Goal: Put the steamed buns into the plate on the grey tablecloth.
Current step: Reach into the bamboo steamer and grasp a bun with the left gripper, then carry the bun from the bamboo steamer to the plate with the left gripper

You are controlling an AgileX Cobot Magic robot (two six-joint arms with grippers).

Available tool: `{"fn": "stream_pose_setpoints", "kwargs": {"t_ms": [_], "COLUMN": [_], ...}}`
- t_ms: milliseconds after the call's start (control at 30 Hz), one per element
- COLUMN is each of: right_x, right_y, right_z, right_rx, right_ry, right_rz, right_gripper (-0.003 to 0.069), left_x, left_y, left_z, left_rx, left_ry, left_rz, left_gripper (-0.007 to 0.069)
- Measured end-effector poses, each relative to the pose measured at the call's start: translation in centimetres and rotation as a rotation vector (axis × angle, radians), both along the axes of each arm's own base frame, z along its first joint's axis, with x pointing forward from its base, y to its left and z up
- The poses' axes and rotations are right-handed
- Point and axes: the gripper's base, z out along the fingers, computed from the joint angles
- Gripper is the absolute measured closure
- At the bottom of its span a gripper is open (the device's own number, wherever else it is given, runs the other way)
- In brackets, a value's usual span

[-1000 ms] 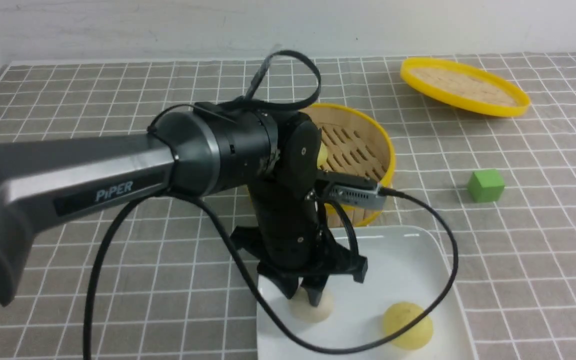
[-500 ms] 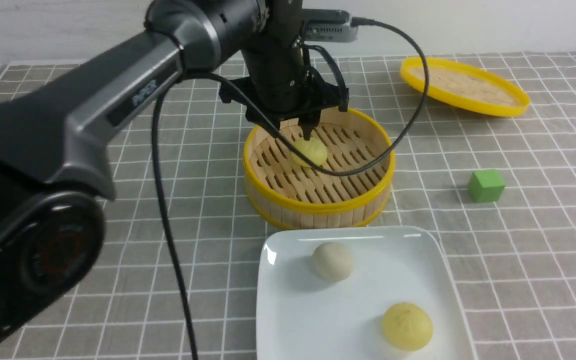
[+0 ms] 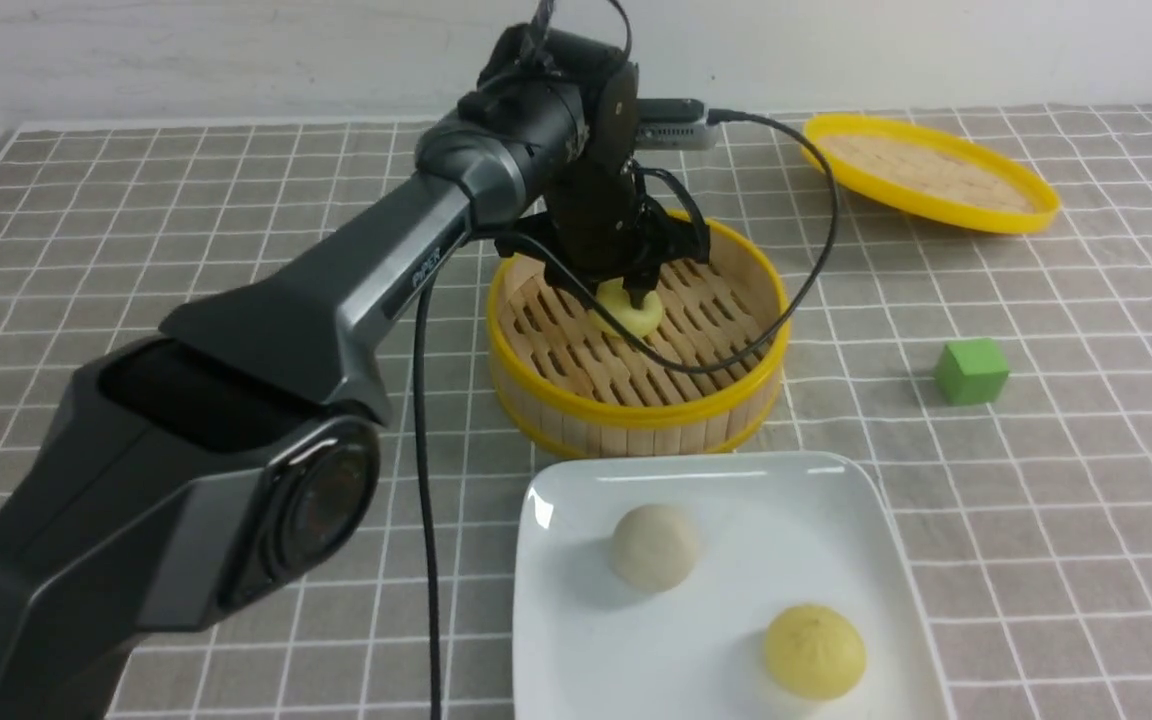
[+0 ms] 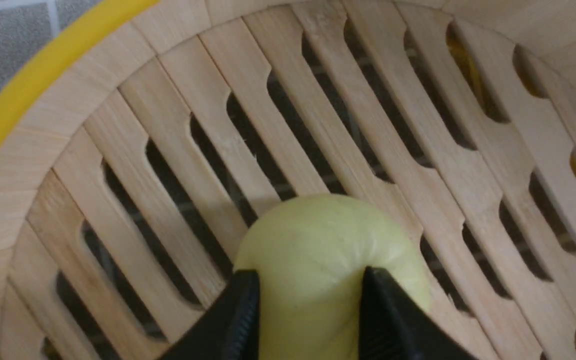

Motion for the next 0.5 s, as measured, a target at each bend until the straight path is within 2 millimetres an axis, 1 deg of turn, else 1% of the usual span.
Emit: {"fn": "stream_pose_setpoints", "kwargs": {"t_ms": [33,100,133,200,233,267,300,333,367,433,467,500], "right_x": [0.0,0.0,0.0,0.0,0.0,0.0,0.0,0.0,0.0,0.0,0.0,0.0], "right_y": [0.0,0.0,0.0,0.0,0.0,0.0,0.0,0.0,0.1,0.1,0.1,0.1], "right_z": [0.0,0.0,0.0,0.0,0.0,0.0,0.0,0.0,0.0,0.0,0.0,0.0], "right_rx": [0.000,0.002,0.002,0.002,0.002,0.002,0.002,0.003,0.007,0.010,0.012,0.012], "right_ry": [0.000,0.001,0.001,0.001,0.001,0.001,0.003,0.002,0.003,0.005,0.004,0.004], "right_rz": [0.000,0.000,0.000,0.000,0.000,0.000,0.000,0.000,0.000,0.000,0.000,0.000], "right_gripper": [0.0622,0.0620,0.0618,0.0618,0.0618,0.0618,0.0618,0.0618,0.0618,0.0618,0.0618,0.0618], "left_x": [0.0,-0.4,-0.7,-1.3,-1.9,-2.0,-2.7,-3.5,-4.5,-6.3,-7.3,-7.5], "left_y": [0.0,0.2,0.4,0.8,1.2,1.2,1.7,2.1,2.7,3.7,4.2,4.2], "left_z": [0.0,1.0,1.7,3.5,5.4,5.7,8.5,10.8,13.4,16.8,18.2,18.4], "left_rx": [0.001,0.010,0.016,0.030,0.032,0.030,0.012,-0.004,-0.027,-0.059,-0.080,-0.085], "left_ry": [0.001,0.010,0.012,0.009,-0.010,-0.016,-0.069,-0.107,-0.152,-0.204,-0.212,-0.212], "left_rz": [0.000,-0.005,-0.014,-0.038,-0.058,-0.061,-0.081,-0.091,-0.097,-0.101,-0.105,-0.106], "left_gripper": [0.0409,0.0553,0.0581,0.0597,0.0599,0.0599,0.0599,0.0599,0.0599,0.0599,0.0599,0.0599]}}
